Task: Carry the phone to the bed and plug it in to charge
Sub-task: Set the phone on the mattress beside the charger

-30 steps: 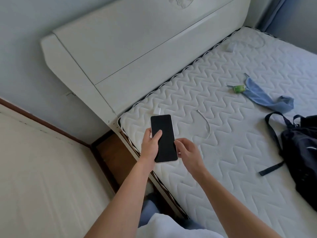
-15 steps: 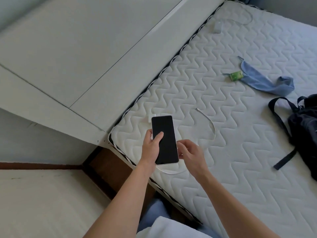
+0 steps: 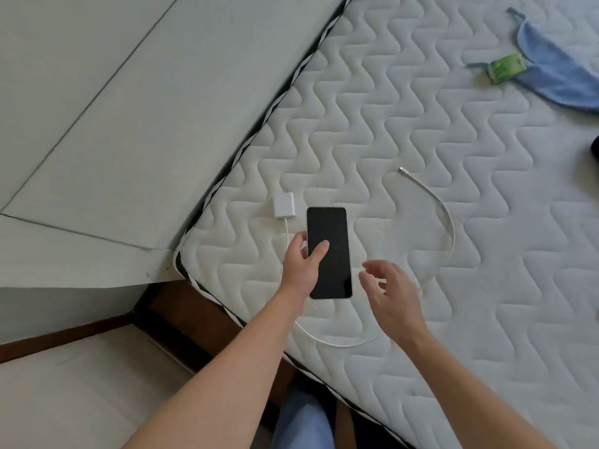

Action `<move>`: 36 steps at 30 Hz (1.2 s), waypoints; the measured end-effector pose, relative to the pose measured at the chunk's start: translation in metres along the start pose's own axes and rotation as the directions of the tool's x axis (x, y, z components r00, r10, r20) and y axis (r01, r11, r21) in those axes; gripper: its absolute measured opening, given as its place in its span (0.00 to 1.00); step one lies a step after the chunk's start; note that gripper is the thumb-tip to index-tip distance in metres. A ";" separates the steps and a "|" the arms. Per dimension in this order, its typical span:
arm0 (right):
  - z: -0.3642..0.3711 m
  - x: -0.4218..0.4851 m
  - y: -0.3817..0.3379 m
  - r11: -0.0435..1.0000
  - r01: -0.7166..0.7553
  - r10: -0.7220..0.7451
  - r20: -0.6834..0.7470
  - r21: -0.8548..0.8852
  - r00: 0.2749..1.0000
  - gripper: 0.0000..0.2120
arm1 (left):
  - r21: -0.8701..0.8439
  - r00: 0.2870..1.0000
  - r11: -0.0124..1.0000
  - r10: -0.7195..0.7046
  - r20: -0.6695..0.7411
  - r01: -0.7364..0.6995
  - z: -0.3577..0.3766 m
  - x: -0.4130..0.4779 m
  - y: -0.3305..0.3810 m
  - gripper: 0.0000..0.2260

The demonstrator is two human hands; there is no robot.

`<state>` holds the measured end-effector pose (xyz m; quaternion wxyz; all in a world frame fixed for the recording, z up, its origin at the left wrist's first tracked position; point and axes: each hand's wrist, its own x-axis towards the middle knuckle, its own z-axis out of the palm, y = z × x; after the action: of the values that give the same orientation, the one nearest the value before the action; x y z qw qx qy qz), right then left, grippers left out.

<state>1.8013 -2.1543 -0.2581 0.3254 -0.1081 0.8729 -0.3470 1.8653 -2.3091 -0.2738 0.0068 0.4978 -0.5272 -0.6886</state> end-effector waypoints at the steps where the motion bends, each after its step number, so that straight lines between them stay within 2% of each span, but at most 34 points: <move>1: 0.006 0.010 0.010 0.999 0.001 0.000 0.022 -0.049 1.000 0.15 | 0.025 1.000 1.000 -0.006 -0.006 0.006 0.001 0.014 -0.009 0.06; 4: 0.020 0.042 0.041 0.982 -0.024 0.038 0.071 -0.187 0.997 0.18 | 0.099 1.000 0.995 -0.006 -0.012 0.007 0.004 0.052 -0.032 0.05; 6: 0.030 0.060 0.061 0.946 0.030 0.012 0.126 -0.323 0.992 0.23 | 0.142 1.000 0.990 0.009 -0.015 -0.007 0.006 0.074 -0.045 0.06; 9: 0.045 0.082 0.085 0.827 0.199 -0.088 0.228 -0.525 0.970 0.30 | 0.188 0.998 0.982 0.039 -0.050 -0.029 0.010 0.102 -0.060 0.06; 12: 0.056 0.092 0.104 0.745 0.208 -0.085 0.220 -0.634 0.972 0.35 | 0.232 0.993 0.971 0.075 -0.096 -0.051 0.010 0.121 -0.067 0.07; 18: 0.064 0.094 0.132 0.681 0.201 -0.102 0.181 -0.704 0.978 0.37 | 0.420 0.979 0.906 0.135 -0.152 -0.059 0.009 0.140 -0.075 0.11; 26: 0.066 0.095 0.137 0.674 0.214 -0.115 0.186 -0.707 0.976 0.37 | 0.734 0.924 0.673 0.333 -0.191 -0.091 0.008 0.138 -0.073 0.20; 31: 0.061 0.095 0.137 0.663 0.232 -0.108 0.216 -0.712 0.970 0.37 | 0.781 0.928 0.617 0.340 -0.150 -0.100 -0.001 0.135 -0.068 0.22; 36: 0.050 0.097 0.115 0.658 0.250 -0.035 0.302 -0.711 0.953 0.37 | 0.815 0.879 0.548 0.463 -0.111 -0.186 -0.027 0.107 -0.064 0.16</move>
<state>1.7631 -2.1365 -0.4114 0.3370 -0.3445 0.8757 0.0304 1.8630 -2.3575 -0.3920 0.0014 0.4443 -0.8492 -0.2854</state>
